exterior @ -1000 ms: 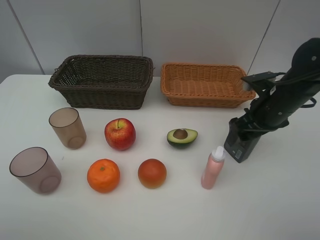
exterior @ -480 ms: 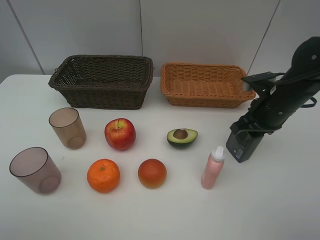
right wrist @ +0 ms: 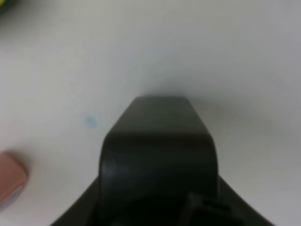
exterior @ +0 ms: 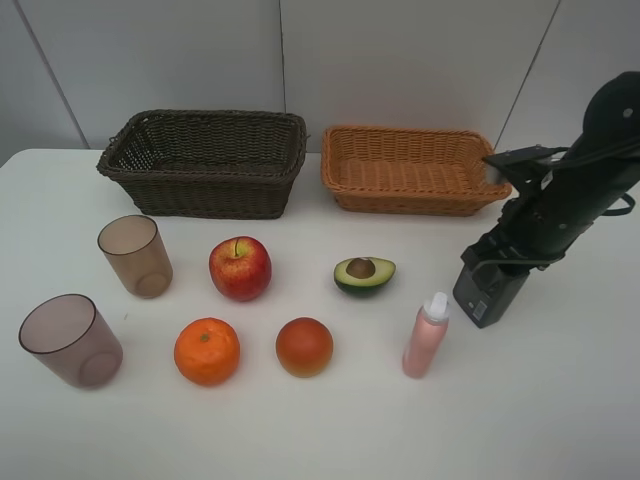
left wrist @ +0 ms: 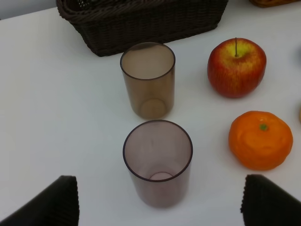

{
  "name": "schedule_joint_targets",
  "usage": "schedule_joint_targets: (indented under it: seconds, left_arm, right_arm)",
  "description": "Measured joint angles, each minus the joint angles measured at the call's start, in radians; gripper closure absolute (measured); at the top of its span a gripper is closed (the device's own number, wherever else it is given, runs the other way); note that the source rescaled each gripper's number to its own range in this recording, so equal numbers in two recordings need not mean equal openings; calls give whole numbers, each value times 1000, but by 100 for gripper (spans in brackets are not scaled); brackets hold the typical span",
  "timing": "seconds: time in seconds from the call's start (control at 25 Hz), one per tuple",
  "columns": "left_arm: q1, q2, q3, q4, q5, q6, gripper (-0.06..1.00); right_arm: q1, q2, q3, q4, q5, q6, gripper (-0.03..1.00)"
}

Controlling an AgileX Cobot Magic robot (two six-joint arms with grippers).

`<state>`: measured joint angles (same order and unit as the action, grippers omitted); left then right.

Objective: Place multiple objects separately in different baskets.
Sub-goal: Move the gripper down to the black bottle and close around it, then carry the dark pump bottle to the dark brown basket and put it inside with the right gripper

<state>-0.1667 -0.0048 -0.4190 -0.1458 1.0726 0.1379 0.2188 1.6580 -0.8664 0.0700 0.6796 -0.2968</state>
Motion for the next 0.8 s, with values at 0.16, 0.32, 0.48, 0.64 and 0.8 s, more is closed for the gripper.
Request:
schedule_joint_targets:
  seconds: [0.16,0.32,0.48,0.64,0.8]
  left_arm:
    - [0,0,0,0,0,0,0]
    - [0,0,0,0,0,0,0]
    - [0,0,0,0,0,0,0]
    - [0,0,0,0,0,0,0]
    - [0,0,0,0,0,0,0]
  right_arm:
    - [0,5,-61,7,108,0,87]
    - [0,5,-146,7,217,0,87]
    - [0,5,-233,7,307,0,87]
    - [0,5,-322,7,358,0,87]
    - [0,5,-411,0,372,0,87]
